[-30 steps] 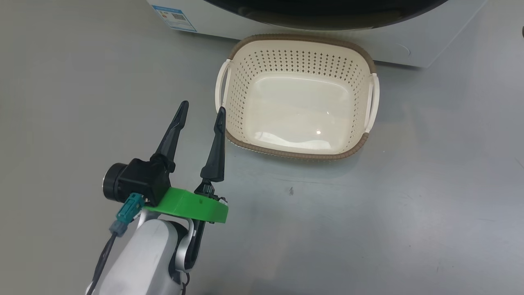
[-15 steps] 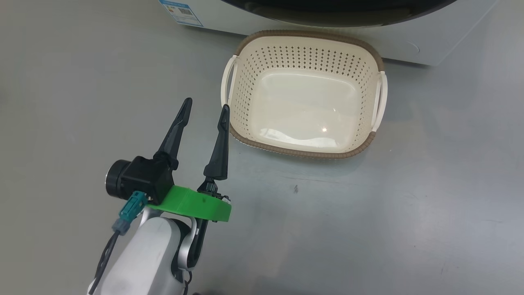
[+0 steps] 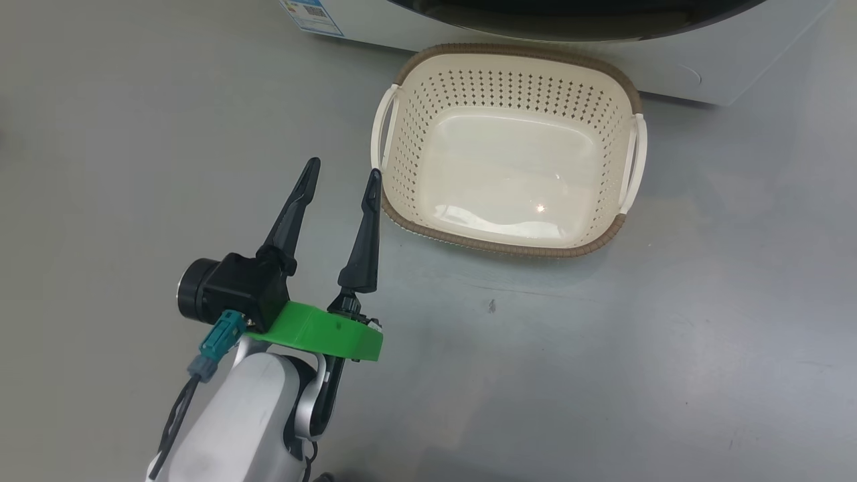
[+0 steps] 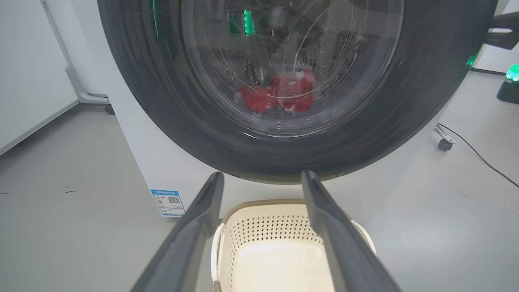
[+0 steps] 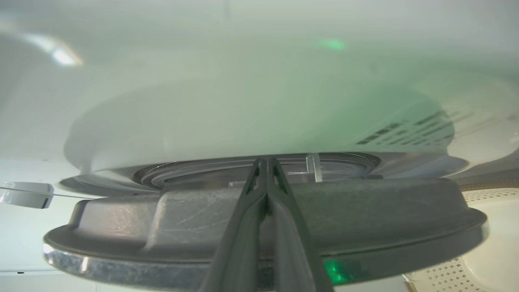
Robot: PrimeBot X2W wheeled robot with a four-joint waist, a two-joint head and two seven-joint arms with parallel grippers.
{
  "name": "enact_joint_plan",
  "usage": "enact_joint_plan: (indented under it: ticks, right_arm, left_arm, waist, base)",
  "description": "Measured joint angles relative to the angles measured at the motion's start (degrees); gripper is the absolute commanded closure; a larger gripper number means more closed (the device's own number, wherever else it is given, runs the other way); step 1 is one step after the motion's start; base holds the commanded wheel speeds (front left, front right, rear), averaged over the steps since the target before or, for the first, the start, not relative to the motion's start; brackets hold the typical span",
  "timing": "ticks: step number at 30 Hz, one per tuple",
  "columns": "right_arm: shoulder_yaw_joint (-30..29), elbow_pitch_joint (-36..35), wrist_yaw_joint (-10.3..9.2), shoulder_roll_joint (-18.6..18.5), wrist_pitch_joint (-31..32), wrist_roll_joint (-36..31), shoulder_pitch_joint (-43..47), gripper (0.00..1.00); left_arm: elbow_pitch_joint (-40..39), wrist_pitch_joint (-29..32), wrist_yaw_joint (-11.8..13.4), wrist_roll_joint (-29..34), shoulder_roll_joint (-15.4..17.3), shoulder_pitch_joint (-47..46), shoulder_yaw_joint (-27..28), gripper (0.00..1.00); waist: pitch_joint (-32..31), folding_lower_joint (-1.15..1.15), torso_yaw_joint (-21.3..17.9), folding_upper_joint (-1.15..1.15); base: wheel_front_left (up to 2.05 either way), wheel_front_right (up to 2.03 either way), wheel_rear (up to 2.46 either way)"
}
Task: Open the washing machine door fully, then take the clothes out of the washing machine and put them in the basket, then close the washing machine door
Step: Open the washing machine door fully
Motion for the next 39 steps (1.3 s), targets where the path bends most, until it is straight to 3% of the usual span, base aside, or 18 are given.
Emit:
enact_joint_plan:
  ticks: [23,39]
  right_arm:
    - [0.6,2.7,0.29,-1.8,10.4,4.6,-0.5,1.0]
    - [3.9,2.4,4.03,-0.5,17.3,5.7,4.9,1.0]
  left_arm:
    - [0.1,0.0,0.0,-0.1,0.0,-0.6,0.2,0.0]
    - [1.7,0.0,0.0,0.3,0.0,-0.6,1.5,0.0]
  waist:
    - [-0.2,0.0,-0.5,0.0]
    - [-2.7,0.0,-1.9,0.0]
  base:
    - [0.0,0.0,0.0]
    - [0.0,0.0,0.0]
